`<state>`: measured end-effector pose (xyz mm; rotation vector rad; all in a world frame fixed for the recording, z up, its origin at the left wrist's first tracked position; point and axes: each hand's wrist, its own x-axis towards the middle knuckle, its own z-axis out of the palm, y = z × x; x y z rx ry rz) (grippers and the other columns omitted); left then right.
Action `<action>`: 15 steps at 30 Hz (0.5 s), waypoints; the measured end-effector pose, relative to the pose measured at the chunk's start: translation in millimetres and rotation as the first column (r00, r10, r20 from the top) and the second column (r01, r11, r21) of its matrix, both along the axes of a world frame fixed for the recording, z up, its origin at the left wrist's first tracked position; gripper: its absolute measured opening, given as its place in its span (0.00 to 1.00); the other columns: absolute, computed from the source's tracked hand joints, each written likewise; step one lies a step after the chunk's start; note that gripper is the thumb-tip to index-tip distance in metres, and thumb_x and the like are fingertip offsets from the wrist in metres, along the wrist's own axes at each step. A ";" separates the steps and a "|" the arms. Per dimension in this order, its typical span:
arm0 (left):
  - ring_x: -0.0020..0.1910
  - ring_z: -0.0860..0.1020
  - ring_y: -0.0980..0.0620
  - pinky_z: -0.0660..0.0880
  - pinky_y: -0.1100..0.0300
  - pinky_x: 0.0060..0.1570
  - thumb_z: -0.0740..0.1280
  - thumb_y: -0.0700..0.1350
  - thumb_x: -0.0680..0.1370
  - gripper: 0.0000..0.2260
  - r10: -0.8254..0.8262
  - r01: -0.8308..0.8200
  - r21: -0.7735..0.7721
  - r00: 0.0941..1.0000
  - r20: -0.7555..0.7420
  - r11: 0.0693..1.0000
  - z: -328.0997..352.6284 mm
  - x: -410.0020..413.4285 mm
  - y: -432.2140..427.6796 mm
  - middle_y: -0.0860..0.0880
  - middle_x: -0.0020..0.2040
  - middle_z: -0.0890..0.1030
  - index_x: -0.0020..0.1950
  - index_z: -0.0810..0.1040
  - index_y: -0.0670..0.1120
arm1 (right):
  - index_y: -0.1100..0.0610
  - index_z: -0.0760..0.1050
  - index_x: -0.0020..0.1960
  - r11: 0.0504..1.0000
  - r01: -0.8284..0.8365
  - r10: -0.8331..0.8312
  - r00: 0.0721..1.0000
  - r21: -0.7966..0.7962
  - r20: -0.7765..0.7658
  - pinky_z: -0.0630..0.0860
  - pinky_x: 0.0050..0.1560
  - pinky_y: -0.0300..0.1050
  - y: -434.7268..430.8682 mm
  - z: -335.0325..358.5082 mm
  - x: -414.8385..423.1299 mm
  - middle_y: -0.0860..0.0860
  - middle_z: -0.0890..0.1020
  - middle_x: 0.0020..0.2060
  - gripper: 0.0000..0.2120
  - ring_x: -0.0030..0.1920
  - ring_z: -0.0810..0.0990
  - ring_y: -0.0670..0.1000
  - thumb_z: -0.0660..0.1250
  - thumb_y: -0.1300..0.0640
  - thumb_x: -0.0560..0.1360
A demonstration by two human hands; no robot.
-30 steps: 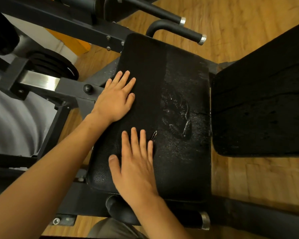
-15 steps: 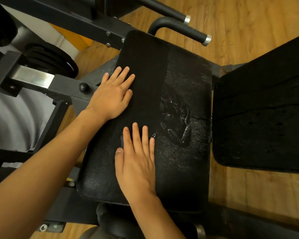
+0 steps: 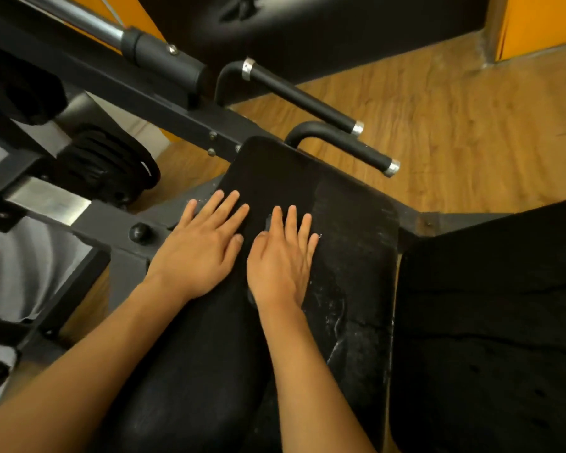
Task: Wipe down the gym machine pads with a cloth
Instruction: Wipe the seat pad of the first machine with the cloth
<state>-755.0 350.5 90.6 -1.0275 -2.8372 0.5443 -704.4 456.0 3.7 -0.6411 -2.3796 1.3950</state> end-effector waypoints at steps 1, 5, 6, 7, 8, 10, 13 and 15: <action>0.81 0.41 0.53 0.37 0.51 0.76 0.39 0.60 0.81 0.31 -0.003 0.003 -0.012 1.000 -0.009 1.000 -1.1 -0.4 0.9 0.51 0.84 0.47 0.83 0.51 0.53 | 0.50 0.50 0.84 1.000 -0.002 0.002 1.000 0.012 0.000 0.34 0.80 0.53 8.6 0.8 -11.3 0.50 0.49 0.83 0.26 0.82 0.39 0.53 0.50 0.50 0.86; 0.81 0.42 0.52 0.36 0.52 0.77 0.39 0.60 0.82 0.31 0.011 -0.013 -0.054 0.999 -0.038 0.998 -3.7 -1.2 8.0 0.48 0.84 0.46 0.84 0.49 0.51 | 0.50 0.49 0.84 0.999 -0.030 0.031 1.000 0.029 -0.006 0.35 0.81 0.55 34.7 5.8 -47.5 0.51 0.48 0.83 0.27 0.82 0.39 0.53 0.49 0.50 0.86; 0.82 0.42 0.51 0.37 0.52 0.77 0.39 0.60 0.82 0.31 0.017 -0.020 -0.064 0.998 -0.056 0.998 -5.9 -2.2 12.0 0.48 0.83 0.46 0.83 0.49 0.51 | 0.50 0.50 0.84 0.999 -0.030 0.030 1.000 0.034 -0.006 0.36 0.81 0.55 39.7 6.7 -55.0 0.51 0.49 0.83 0.27 0.82 0.39 0.54 0.49 0.50 0.86; 0.82 0.43 0.50 0.37 0.51 0.77 0.39 0.60 0.82 0.31 0.022 -0.026 -0.066 0.997 -0.071 0.997 -8.4 -3.3 16.2 0.47 0.83 0.46 0.83 0.48 0.50 | 0.50 0.50 0.84 0.999 -0.030 0.030 1.000 0.041 -0.003 0.36 0.81 0.56 44.0 8.0 -62.3 0.51 0.49 0.83 0.26 0.82 0.39 0.54 0.49 0.50 0.86; 0.82 0.43 0.50 0.37 0.51 0.77 0.39 0.60 0.82 0.30 0.027 -0.032 -0.063 0.996 -0.082 0.997 -10.2 -4.6 20.7 0.46 0.83 0.46 0.83 0.47 0.50 | 0.51 0.50 0.84 0.998 -0.031 0.031 1.000 0.050 -0.002 0.36 0.81 0.56 48.2 9.6 -69.4 0.51 0.49 0.83 0.26 0.82 0.39 0.54 0.49 0.50 0.86; 0.81 0.41 0.51 0.36 0.52 0.77 0.39 0.60 0.82 0.30 0.043 -0.048 -0.058 0.995 -0.086 0.997 -12.4 -7.4 27.0 0.47 0.83 0.43 0.83 0.44 0.50 | 0.51 0.51 0.83 0.998 -0.030 0.031 1.000 0.064 -0.006 0.37 0.81 0.56 57.1 11.6 -84.1 0.51 0.50 0.83 0.26 0.83 0.40 0.54 0.50 0.50 0.86; 0.81 0.39 0.51 0.35 0.52 0.77 0.38 0.60 0.82 0.30 0.046 -0.052 -0.064 0.995 -0.088 0.997 -11.3 -7.7 30.6 0.48 0.83 0.41 0.83 0.42 0.50 | 0.51 0.52 0.83 0.997 -0.023 0.024 0.999 0.076 -0.022 0.37 0.81 0.56 74.2 11.2 -105.6 0.52 0.51 0.83 0.26 0.83 0.41 0.55 0.50 0.51 0.86; 0.81 0.39 0.51 0.36 0.52 0.77 0.39 0.60 0.82 0.30 0.047 -0.052 -0.062 0.995 -0.083 0.997 -11.2 -6.4 30.8 0.48 0.83 0.41 0.83 0.43 0.50 | 0.51 0.53 0.83 0.996 -0.031 0.034 0.999 0.085 -0.033 0.39 0.82 0.56 85.8 9.8 -118.4 0.52 0.52 0.83 0.26 0.83 0.42 0.55 0.50 0.51 0.86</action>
